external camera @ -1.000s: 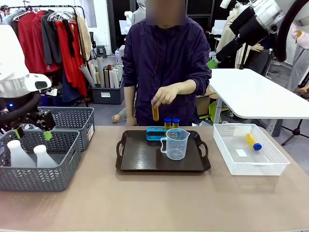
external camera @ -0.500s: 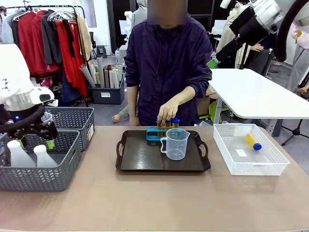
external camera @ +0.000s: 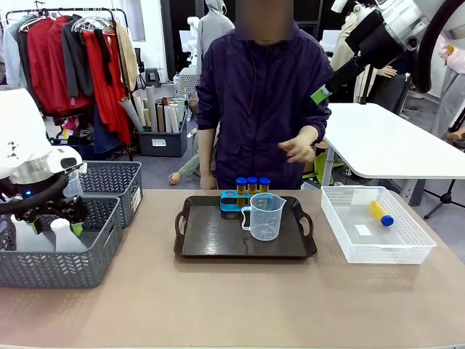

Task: Prepare the laboratory tools.
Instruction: Pick up one Small flask and place it on the Handle tray.

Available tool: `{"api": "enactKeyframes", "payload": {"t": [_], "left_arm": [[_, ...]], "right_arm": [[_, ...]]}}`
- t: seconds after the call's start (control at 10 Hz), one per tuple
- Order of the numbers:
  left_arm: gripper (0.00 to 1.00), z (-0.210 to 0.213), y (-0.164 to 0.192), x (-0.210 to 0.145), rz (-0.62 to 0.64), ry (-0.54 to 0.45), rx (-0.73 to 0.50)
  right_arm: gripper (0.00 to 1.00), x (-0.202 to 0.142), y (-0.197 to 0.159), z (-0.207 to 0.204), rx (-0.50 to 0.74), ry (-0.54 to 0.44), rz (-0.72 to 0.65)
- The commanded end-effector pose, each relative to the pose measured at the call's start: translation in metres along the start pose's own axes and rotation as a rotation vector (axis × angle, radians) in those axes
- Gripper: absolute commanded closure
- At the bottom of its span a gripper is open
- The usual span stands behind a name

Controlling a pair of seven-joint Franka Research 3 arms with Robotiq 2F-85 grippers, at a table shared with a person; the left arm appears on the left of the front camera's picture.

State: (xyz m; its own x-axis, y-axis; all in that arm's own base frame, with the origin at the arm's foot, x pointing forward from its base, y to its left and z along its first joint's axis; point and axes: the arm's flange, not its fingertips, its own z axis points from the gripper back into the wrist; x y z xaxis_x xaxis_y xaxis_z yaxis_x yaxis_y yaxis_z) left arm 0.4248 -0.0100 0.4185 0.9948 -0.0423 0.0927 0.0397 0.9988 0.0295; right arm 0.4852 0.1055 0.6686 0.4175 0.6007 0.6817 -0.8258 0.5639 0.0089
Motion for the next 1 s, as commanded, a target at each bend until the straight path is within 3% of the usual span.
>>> {"api": "enactKeyframes", "payload": {"t": [0.0, 0.5, 0.6, 0.9], "left_arm": [[0.0, -0.006, 0.007, 0.002, 0.025, -0.016, 0.029], [0.95, -0.015, 0.008, 0.012, 0.023, -0.028, 0.042], [1.0, -0.016, 0.008, 0.014, 0.021, -0.029, 0.036], [1.0, -0.014, 0.005, 0.014, 0.016, -0.04, 0.014]], "right_arm": [[0.0, 0.0, 0.0, 0.001, 0.003, -0.005, 0.001], [0.0, 0.0, 0.0, 0.001, 0.003, -0.005, 0.001], [0.0, 0.0, 0.0, 0.001, 0.003, -0.005, 0.001], [0.0, 0.0, 0.0, 0.001, 0.003, -0.005, 0.001]]}}
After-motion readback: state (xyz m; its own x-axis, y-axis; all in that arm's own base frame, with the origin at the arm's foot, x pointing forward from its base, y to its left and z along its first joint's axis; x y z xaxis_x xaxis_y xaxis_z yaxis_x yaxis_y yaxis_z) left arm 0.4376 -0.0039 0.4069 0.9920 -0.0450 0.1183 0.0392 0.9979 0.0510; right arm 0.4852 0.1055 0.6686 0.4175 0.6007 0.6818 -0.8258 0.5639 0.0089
